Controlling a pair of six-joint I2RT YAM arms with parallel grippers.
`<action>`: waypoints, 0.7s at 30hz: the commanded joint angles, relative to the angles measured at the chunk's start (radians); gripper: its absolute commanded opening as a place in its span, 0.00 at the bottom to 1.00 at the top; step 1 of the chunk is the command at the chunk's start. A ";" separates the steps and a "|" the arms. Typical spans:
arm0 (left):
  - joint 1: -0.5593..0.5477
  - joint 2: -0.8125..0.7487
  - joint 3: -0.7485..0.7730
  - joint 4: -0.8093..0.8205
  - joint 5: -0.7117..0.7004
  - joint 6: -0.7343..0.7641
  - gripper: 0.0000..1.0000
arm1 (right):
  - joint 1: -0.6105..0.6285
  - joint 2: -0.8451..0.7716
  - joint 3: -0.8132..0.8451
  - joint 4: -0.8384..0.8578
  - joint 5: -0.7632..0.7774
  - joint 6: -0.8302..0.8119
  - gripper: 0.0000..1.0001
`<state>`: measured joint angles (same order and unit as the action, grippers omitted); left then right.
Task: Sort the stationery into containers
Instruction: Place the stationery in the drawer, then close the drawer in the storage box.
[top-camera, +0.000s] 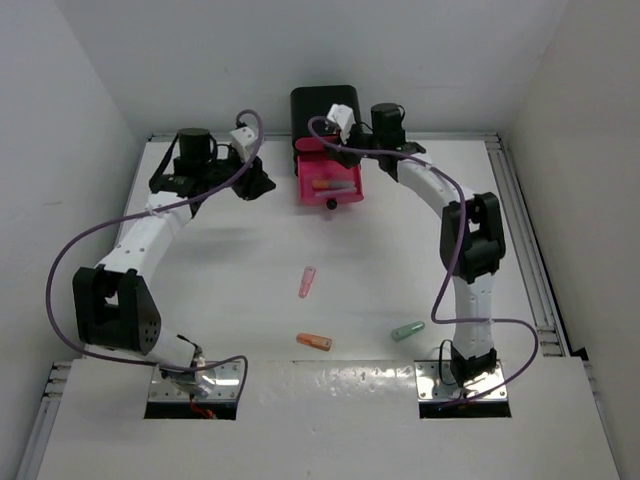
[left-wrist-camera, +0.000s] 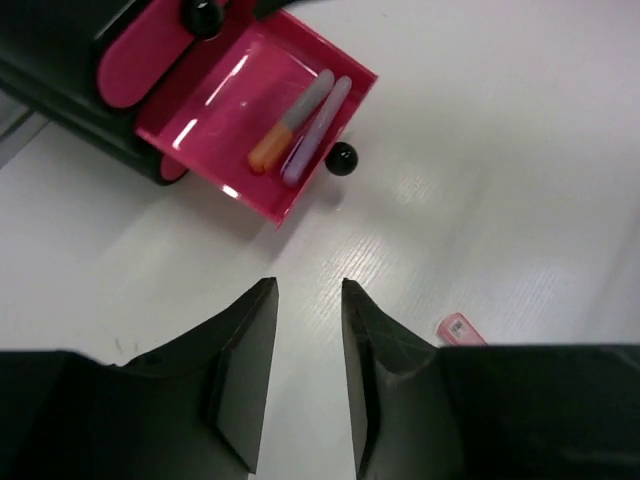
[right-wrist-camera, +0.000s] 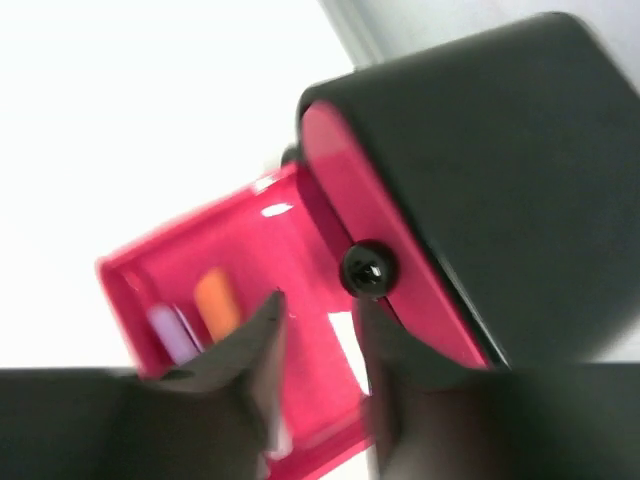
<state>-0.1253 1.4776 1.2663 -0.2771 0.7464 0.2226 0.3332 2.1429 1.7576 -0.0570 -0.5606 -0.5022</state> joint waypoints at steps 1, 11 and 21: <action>-0.069 0.030 -0.021 0.035 -0.002 0.124 0.37 | -0.036 -0.182 0.002 0.128 0.017 0.363 0.29; -0.293 0.318 0.056 0.035 -0.088 0.317 0.00 | -0.241 -0.432 -0.320 -0.018 0.131 0.764 0.08; -0.326 0.503 0.142 0.243 -0.333 0.230 0.00 | -0.310 -0.569 -0.480 -0.067 0.191 0.758 0.08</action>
<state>-0.4393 1.9816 1.3663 -0.1616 0.5030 0.4744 0.0280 1.6516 1.2736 -0.1299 -0.3923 0.2417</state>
